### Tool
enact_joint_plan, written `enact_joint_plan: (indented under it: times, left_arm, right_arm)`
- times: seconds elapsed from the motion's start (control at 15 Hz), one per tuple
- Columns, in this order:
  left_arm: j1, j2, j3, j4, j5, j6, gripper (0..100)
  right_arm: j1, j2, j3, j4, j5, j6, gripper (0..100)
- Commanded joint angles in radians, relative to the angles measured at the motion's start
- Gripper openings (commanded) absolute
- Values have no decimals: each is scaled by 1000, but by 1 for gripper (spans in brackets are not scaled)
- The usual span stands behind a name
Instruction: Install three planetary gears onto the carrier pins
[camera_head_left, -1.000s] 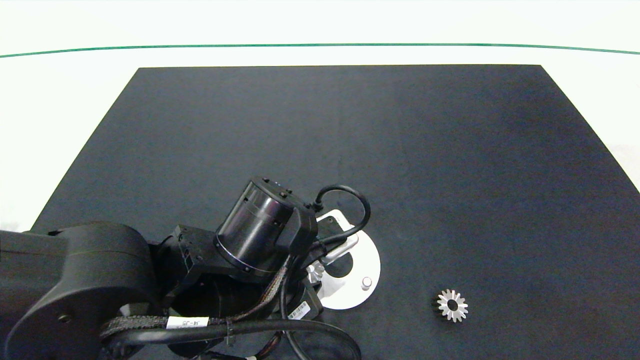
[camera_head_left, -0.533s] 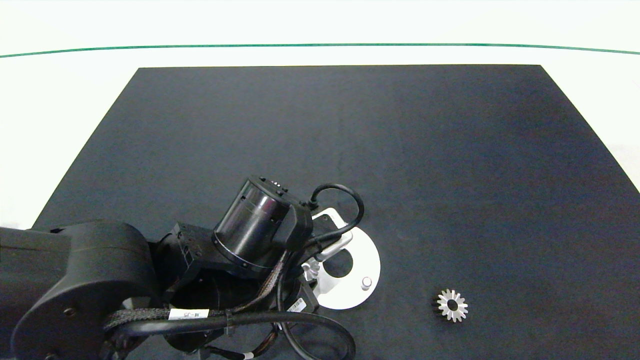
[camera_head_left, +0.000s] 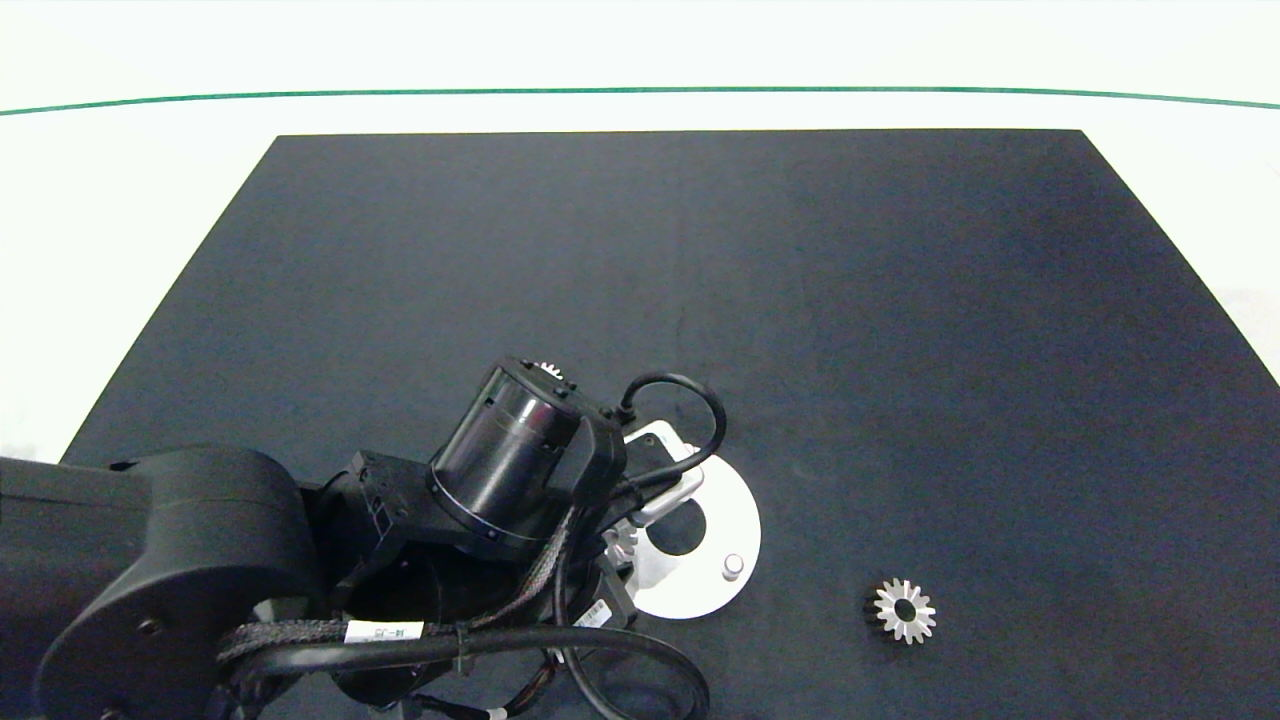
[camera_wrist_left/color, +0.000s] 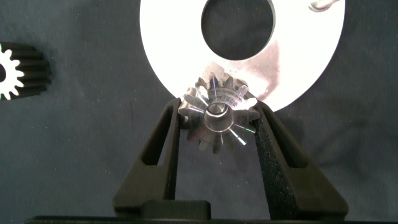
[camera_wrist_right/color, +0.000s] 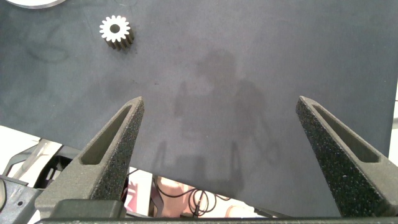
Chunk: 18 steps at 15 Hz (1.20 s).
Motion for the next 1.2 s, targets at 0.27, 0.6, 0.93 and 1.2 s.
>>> enact_joint_plan:
  times: [0.27, 0.6, 0.93, 1.2]
  left_arm:
    - [0, 6, 0, -26, 3, 5, 0]
    - [0, 12, 14, -37, 3, 2, 0]
    - [-2, 23, 14, -61, 3, 2, 0]
    - [0, 20, 10, -66, 1, 3, 0]
  right_arm:
    - [0, 0, 0, 3, 1, -1, 100]
    - [0, 0, 0, 3, 1, -1, 100]
    - [0, 0, 0, 3, -1, -1, 100]
    - [0, 0, 3, 3, -1, -1, 100]
